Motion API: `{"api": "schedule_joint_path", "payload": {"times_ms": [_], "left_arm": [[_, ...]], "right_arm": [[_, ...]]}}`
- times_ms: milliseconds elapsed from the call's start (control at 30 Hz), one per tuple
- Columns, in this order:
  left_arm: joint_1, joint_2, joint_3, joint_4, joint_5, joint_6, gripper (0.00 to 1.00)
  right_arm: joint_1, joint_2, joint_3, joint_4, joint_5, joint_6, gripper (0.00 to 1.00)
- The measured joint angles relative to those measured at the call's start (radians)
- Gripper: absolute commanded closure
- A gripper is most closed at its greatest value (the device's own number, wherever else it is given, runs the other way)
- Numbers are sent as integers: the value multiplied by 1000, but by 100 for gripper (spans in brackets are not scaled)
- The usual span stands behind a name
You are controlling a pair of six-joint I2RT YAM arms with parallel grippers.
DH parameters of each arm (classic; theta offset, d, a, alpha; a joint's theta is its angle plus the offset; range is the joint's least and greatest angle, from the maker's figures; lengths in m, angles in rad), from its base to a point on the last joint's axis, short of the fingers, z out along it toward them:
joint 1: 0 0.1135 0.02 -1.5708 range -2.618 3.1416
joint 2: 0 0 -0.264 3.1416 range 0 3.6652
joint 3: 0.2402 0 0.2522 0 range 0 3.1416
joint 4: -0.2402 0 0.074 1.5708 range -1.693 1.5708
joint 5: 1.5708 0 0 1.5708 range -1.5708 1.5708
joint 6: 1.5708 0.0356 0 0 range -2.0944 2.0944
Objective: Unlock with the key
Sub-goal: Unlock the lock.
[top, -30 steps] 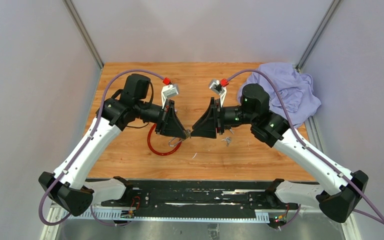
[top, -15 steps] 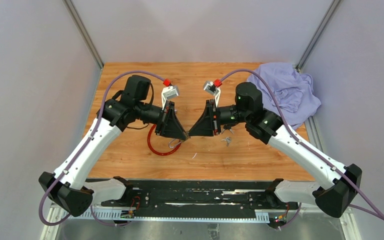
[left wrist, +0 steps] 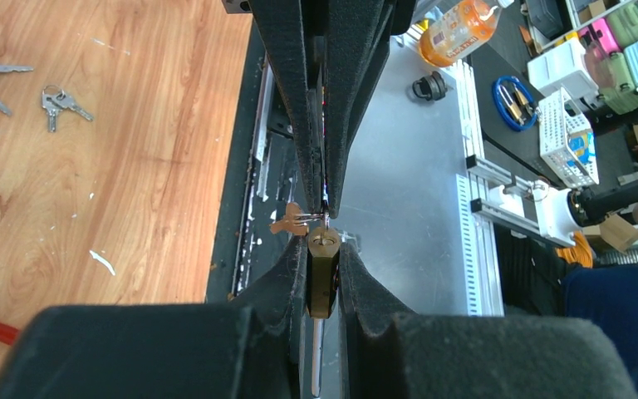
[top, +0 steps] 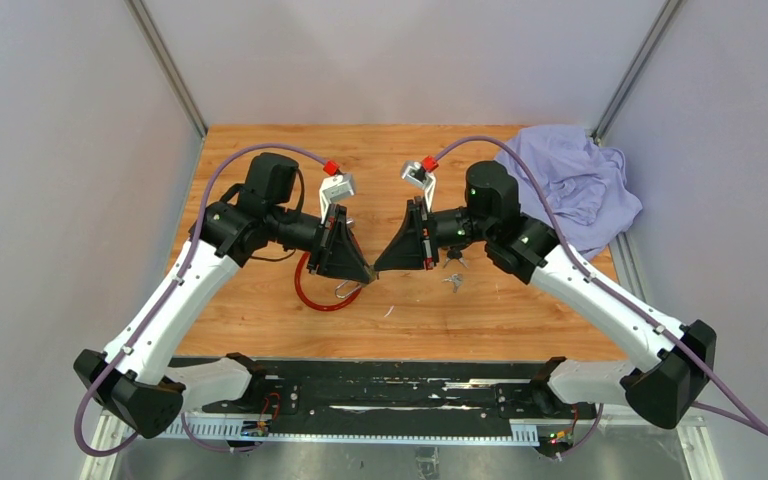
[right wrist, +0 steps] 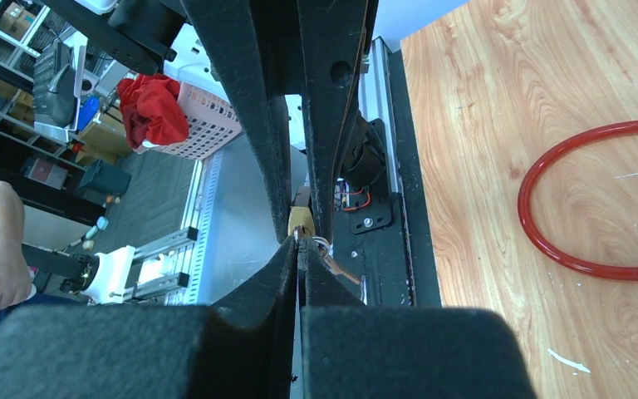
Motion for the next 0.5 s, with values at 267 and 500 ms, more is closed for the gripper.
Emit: {"api": "schedule_joint_path", "payload": {"times_ms": [267,500], "left_arm": [[0,0,6,-11,1,6,99],[0,0,18,-37,-13,37,100]], "right_arm": [[6,21,20,-13,-23,5,100],[13,37,40,-42,-23,5,99]]}}
